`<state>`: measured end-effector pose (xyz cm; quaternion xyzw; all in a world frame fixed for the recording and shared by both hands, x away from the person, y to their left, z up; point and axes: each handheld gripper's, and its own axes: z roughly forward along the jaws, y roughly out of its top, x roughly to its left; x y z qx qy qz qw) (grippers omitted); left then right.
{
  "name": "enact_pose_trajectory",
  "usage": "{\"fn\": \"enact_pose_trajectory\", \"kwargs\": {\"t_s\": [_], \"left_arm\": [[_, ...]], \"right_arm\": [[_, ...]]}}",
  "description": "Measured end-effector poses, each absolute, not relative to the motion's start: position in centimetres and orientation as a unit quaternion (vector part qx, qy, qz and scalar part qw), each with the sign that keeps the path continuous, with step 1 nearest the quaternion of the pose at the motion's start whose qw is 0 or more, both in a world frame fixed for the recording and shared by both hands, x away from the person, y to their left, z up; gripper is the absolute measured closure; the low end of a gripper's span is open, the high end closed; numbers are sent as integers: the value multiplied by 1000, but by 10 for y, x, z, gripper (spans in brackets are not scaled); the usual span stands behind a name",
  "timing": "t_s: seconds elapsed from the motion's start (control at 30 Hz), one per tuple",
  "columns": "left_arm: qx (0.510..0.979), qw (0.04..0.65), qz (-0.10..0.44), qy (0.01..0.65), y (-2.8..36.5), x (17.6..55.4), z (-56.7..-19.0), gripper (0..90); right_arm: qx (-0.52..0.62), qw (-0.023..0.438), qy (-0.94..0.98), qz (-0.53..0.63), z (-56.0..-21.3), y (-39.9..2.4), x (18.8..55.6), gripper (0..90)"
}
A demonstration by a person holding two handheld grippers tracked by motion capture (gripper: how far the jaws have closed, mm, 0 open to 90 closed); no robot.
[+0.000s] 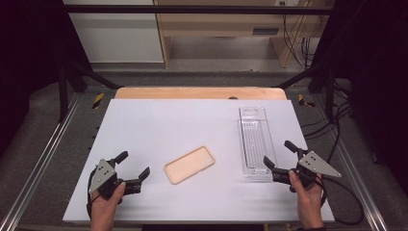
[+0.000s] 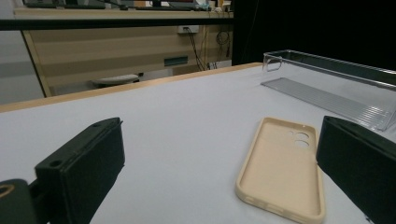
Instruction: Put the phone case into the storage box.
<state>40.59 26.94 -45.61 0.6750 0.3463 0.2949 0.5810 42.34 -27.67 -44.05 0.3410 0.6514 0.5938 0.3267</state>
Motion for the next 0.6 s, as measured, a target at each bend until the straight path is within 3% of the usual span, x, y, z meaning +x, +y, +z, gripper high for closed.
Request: {"fn": "enact_pose_trajectory", "kwargs": {"t_s": [0.6], "left_arm": [[717, 544, 280, 335, 240, 402, -447, 14]], "right_arm": [[360, 348, 634, 589, -443, -289, 419, 38]]}}
